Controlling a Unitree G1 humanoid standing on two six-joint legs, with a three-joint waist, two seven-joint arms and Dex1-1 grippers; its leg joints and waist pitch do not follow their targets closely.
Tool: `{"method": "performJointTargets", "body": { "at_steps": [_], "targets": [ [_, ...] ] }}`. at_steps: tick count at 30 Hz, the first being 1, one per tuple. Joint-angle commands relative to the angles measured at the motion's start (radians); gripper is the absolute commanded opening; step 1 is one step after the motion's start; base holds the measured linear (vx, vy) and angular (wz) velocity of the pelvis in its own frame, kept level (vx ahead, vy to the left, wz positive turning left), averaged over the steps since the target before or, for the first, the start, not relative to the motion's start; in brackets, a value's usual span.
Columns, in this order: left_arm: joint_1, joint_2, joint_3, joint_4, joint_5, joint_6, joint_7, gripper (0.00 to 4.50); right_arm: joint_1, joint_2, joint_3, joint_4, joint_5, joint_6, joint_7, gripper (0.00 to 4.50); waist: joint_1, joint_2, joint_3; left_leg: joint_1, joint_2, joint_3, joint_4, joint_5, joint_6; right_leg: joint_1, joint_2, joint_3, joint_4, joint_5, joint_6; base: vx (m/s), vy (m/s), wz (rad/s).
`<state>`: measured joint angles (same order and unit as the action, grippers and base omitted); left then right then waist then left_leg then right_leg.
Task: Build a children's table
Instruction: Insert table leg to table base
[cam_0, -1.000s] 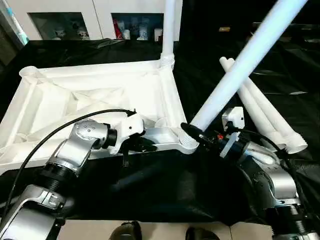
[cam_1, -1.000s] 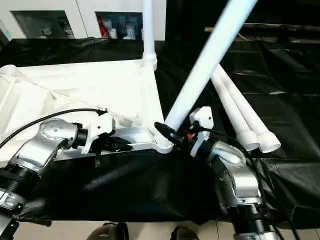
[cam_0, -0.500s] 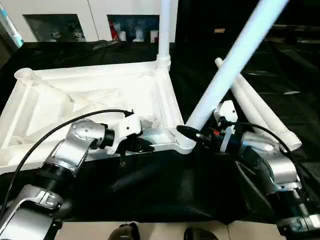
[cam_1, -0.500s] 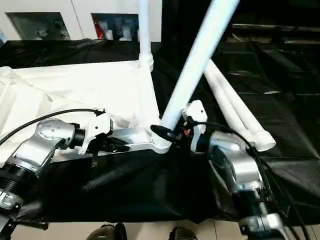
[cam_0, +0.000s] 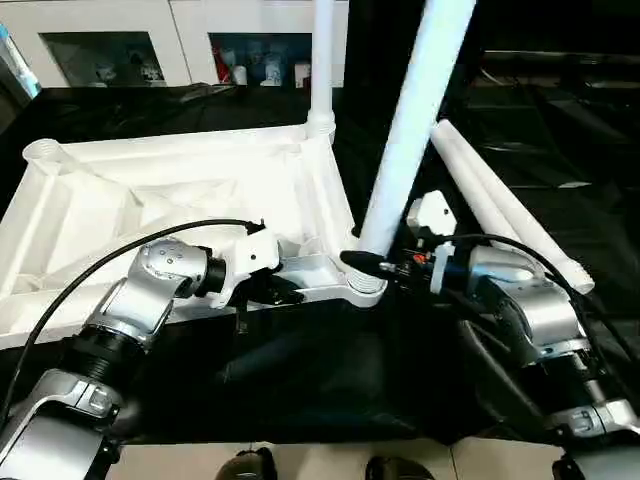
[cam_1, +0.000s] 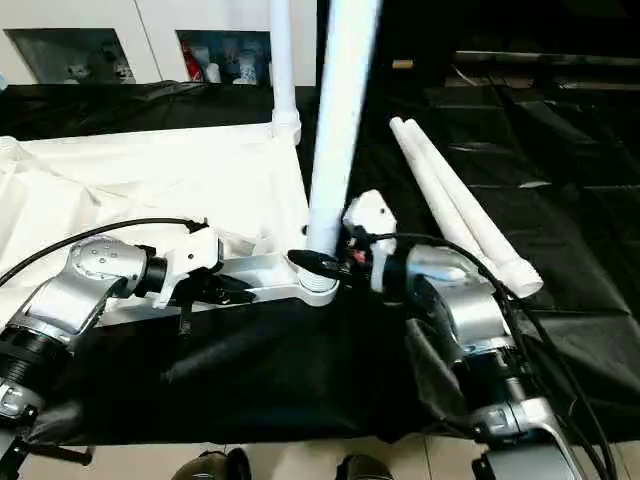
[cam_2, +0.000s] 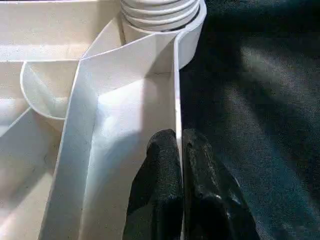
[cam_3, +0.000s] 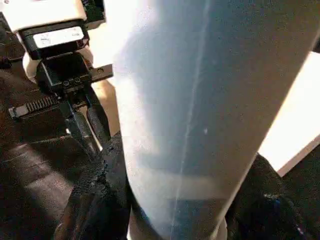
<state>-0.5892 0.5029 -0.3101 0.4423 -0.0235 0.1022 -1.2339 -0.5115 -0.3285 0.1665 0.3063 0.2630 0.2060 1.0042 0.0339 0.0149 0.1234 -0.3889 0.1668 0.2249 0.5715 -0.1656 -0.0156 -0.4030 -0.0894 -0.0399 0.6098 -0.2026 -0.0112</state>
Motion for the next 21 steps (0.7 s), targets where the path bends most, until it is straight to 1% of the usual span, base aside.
{"method": "performJointTargets", "body": {
  "at_steps": [1,3,4,5,7,8,9,10,12,13,15,17,18,19,21],
  "targets": [
    [-0.005,-0.014,-0.024,-0.016,0.013,-0.014,-0.005,0.00,0.025,0.017,0.090,0.046,-0.047,0.032,0.015,1.91,0.004,-0.006,-0.054,0.029,0.073,-0.044,-0.081,-0.294,0.010,0.019,-0.070,0.052,-0.088,-0.307,-0.220,0.000,0.000,0.00],
    [-0.005,-0.014,-0.023,-0.017,0.014,-0.014,-0.004,0.00,0.031,0.014,0.090,0.046,-0.053,0.031,0.018,1.91,0.004,-0.006,-0.054,0.030,0.074,-0.044,-0.081,-0.291,0.012,0.018,-0.070,0.053,-0.087,-0.302,-0.221,0.000,0.000,0.00],
    [-0.005,-0.014,-0.023,-0.017,0.014,-0.014,-0.003,0.00,0.034,0.011,0.089,0.046,-0.054,0.030,0.019,1.91,0.005,-0.006,-0.055,0.029,0.074,-0.044,-0.082,-0.285,0.012,0.020,-0.070,0.052,-0.086,-0.292,-0.221,0.000,0.000,0.00],
    [-0.004,-0.014,-0.022,-0.017,0.014,-0.014,-0.003,0.00,0.038,0.008,0.086,0.047,-0.056,0.029,0.020,1.91,0.007,-0.004,-0.056,0.033,0.075,-0.042,-0.081,-0.281,0.012,0.017,-0.069,0.053,-0.086,-0.279,-0.224,0.000,0.000,0.00],
    [-0.005,-0.014,-0.022,-0.014,0.014,-0.016,-0.002,0.00,0.050,0.000,0.072,0.046,-0.051,0.029,0.018,1.91,0.010,-0.005,-0.057,0.031,0.075,-0.042,-0.081,-0.266,0.013,0.020,-0.067,0.052,-0.082,-0.241,-0.230,0.000,0.000,0.00],
    [-0.005,-0.013,-0.022,-0.013,0.015,-0.017,-0.003,0.00,0.056,-0.003,0.059,0.038,-0.040,0.036,0.017,1.91,0.010,-0.005,-0.059,0.030,0.073,-0.041,-0.081,-0.252,0.017,0.022,-0.065,0.051,-0.078,-0.195,-0.238,0.000,0.000,0.00],
    [-0.005,-0.013,-0.022,-0.013,0.015,-0.017,-0.003,0.00,0.056,-0.003,0.059,0.038,-0.040,0.036,0.017,1.91,0.010,-0.006,-0.059,0.029,0.073,-0.040,-0.080,-0.250,0.020,0.023,-0.066,0.051,-0.078,-0.188,-0.241,0.000,0.000,0.00],
    [-0.005,-0.013,-0.021,-0.012,0.015,-0.017,-0.003,0.00,0.057,-0.002,0.050,0.033,-0.032,0.039,0.014,1.91,0.010,-0.004,-0.058,0.029,0.073,-0.040,-0.080,-0.250,0.022,0.023,-0.067,0.051,-0.078,-0.186,-0.243,0.000,0.000,0.00],
    [-0.004,-0.012,-0.021,-0.012,0.016,-0.018,-0.005,0.00,0.054,0.001,0.019,0.012,0.004,0.062,0.006,1.91,0.012,-0.004,-0.056,0.029,0.073,-0.040,-0.081,-0.264,0.024,0.024,-0.068,0.051,-0.082,-0.211,-0.242,0.000,0.000,0.00],
    [-0.004,-0.013,-0.021,-0.012,0.016,-0.018,-0.005,0.00,0.051,-0.002,0.014,0.006,0.011,0.070,0.004,1.91,0.013,-0.004,-0.057,0.029,0.073,-0.041,-0.081,-0.266,0.023,0.025,-0.069,0.052,-0.082,-0.219,-0.242,0.000,0.000,0.00],
    [-0.005,-0.012,-0.024,-0.014,0.018,-0.017,-0.008,0.00,0.039,-0.021,0.009,-0.007,0.005,0.081,-0.002,1.91,0.013,-0.004,-0.056,0.030,0.074,-0.042,-0.083,-0.273,0.014,0.023,-0.067,0.050,-0.083,-0.237,-0.236,0.000,0.000,0.00],
    [-0.004,-0.012,-0.026,-0.017,0.019,-0.017,-0.008,0.00,0.024,-0.041,0.009,-0.017,-0.010,0.100,-0.013,1.91,0.013,-0.004,-0.056,0.031,0.073,-0.041,-0.082,-0.265,0.012,0.023,-0.066,0.050,-0.082,-0.222,-0.237,0.000,0.000,0.00],
    [-0.003,-0.011,-0.026,-0.020,0.020,-0.017,-0.008,0.00,0.008,-0.053,0.005,-0.033,-0.008,0.149,-0.021,1.91,0.013,-0.004,-0.056,0.030,0.073,-0.041,-0.082,-0.265,0.012,0.024,-0.066,0.050,-0.082,-0.222,-0.238,0.000,0.000,0.00],
    [-0.003,-0.011,-0.026,-0.020,0.020,-0.017,-0.008,0.00,0.006,-0.055,0.004,-0.035,-0.008,0.155,-0.022,1.91,0.013,-0.004,-0.055,0.030,0.072,-0.041,-0.082,-0.263,0.012,0.025,-0.065,0.050,-0.082,-0.221,-0.238,0.000,0.000,0.00],
    [-0.003,-0.010,-0.028,-0.022,0.021,-0.017,-0.010,0.00,-0.002,-0.067,0.007,-0.052,-0.005,0.202,-0.015,1.91,0.015,-0.004,-0.056,0.030,0.072,-0.040,-0.081,-0.254,0.017,0.025,-0.067,0.050,-0.081,-0.216,-0.240,0.000,0.000,0.00]
  ]
}}
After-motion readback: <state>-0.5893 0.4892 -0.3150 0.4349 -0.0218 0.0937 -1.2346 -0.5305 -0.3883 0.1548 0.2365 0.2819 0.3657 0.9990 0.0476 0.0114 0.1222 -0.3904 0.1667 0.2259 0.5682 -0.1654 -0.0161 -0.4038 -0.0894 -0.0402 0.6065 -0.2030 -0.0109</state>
